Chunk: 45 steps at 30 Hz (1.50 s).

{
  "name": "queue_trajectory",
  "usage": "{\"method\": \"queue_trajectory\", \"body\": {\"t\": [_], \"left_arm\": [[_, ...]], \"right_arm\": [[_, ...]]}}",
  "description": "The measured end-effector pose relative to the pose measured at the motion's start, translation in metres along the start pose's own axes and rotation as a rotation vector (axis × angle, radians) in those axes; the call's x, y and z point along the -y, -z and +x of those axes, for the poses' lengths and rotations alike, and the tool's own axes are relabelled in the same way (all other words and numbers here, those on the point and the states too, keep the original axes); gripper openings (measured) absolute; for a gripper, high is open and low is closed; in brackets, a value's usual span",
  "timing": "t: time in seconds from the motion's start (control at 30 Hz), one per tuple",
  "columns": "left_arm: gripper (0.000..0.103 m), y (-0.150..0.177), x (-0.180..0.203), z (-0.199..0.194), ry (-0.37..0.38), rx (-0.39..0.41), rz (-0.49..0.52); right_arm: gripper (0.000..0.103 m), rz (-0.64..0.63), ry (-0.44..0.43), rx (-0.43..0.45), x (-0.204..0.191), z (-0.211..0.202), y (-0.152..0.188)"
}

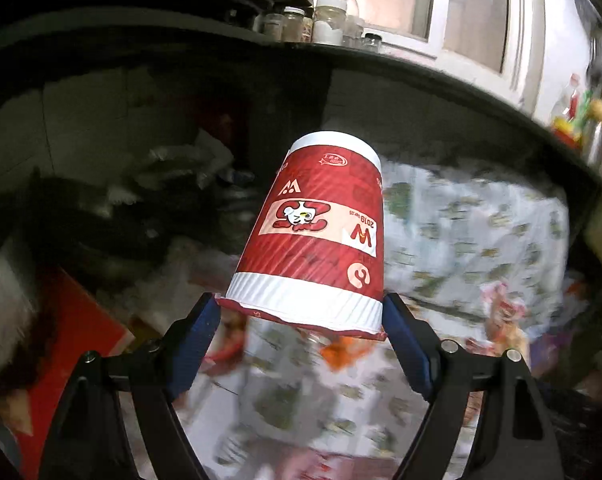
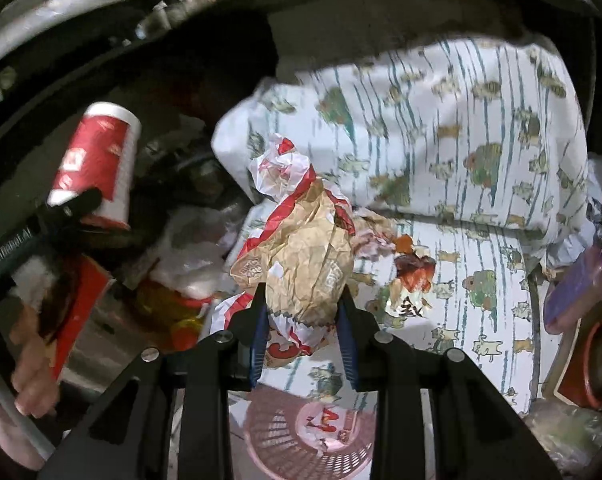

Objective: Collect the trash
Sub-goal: 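Carry the brown wrapper in the right gripper and red cup in the left over the pink basket, then open the left gripper to drop the cup while the right gripper releases the wrapper into the basket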

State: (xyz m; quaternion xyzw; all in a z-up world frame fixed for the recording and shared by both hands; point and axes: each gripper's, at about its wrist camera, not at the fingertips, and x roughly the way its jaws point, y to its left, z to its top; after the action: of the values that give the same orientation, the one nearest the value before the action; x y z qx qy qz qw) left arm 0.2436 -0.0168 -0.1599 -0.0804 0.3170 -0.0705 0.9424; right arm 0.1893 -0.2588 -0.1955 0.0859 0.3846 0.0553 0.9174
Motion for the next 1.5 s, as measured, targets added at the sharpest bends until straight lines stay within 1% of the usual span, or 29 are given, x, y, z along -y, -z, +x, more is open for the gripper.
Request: {"method": "queue_trajectory", "body": {"t": [0.07, 0.2, 0.3, 0.4, 0.5, 0.63, 0.73, 0.77, 0.87, 0.9, 0.93, 1.03, 1.1, 1.17, 1.23, 1.27, 1.33, 1.43, 1.5], "left_arm": [[0.084, 0.009, -0.001, -0.011, 0.002, -0.016, -0.013], [0.084, 0.023, 0.002, -0.031, 0.013, -0.052, 0.005], [0.084, 0.035, 0.003, -0.046, 0.018, -0.083, -0.003], [0.084, 0.053, 0.005, -0.057, 0.016, -0.116, 0.015], [0.084, 0.072, 0.006, -0.056, 0.008, -0.153, 0.015], [0.084, 0.093, 0.002, -0.038, -0.001, -0.217, -0.008], [0.084, 0.112, -0.001, -0.017, -0.023, -0.268, -0.003], [0.084, 0.12, -0.001, -0.008, -0.025, -0.298, -0.006], [0.084, 0.139, 0.0, 0.017, -0.005, -0.39, -0.006], [0.084, 0.144, 0.001, 0.024, 0.002, -0.415, 0.008], [0.084, 0.151, 0.005, 0.034, 0.019, -0.456, 0.045], [0.084, 0.166, 0.004, 0.047, 0.04, -0.531, 0.059], [0.084, 0.179, -0.002, 0.057, 0.055, -0.588, 0.042], [0.084, 0.19, -0.005, 0.066, 0.056, -0.639, 0.019], [0.084, 0.198, -0.006, 0.078, 0.057, -0.684, -0.007], [0.084, 0.204, -0.005, 0.084, 0.052, -0.702, -0.019], [0.084, 0.216, 0.001, 0.094, 0.039, -0.728, -0.012], [0.084, 0.228, 0.005, 0.108, 0.046, -0.773, -0.025], [0.084, 0.233, 0.004, 0.112, 0.041, -0.785, -0.023]], "right_arm": [[0.03, -0.014, 0.005, 0.006, -0.006, -0.015, 0.003], [0.03, -0.034, 0.015, 0.019, -0.013, -0.037, 0.014], [0.03, -0.029, 0.008, 0.013, -0.017, -0.045, 0.022], [0.031, -0.026, 0.007, 0.001, -0.021, -0.049, 0.032], [0.031, -0.031, 0.003, -0.007, -0.023, -0.051, 0.044], [0.031, -0.036, 0.018, -0.037, -0.017, -0.041, 0.062], [0.031, -0.032, 0.036, -0.089, -0.006, -0.025, 0.077], [0.031, -0.032, 0.042, -0.107, -0.003, -0.019, 0.082], [0.031, -0.033, 0.057, -0.172, 0.009, 0.003, 0.097], [0.031, -0.033, 0.058, -0.2, 0.012, 0.012, 0.101], [0.031, -0.031, 0.057, -0.22, 0.014, 0.018, 0.104], [0.031, -0.007, 0.034, -0.304, 0.022, 0.04, 0.114], [0.031, -0.005, 0.027, -0.375, 0.025, 0.056, 0.122], [0.031, -0.011, 0.065, -0.449, 0.028, 0.073, 0.131], [0.031, -0.006, 0.08, -0.506, 0.031, 0.089, 0.139], [0.031, 0.007, 0.078, -0.525, 0.032, 0.094, 0.143], [0.031, 0.026, 0.07, -0.555, 0.033, 0.103, 0.148], [0.031, 0.024, 0.079, -0.571, 0.034, 0.111, 0.152], [0.032, 0.023, 0.072, -0.588, 0.035, 0.113, 0.154]]}}
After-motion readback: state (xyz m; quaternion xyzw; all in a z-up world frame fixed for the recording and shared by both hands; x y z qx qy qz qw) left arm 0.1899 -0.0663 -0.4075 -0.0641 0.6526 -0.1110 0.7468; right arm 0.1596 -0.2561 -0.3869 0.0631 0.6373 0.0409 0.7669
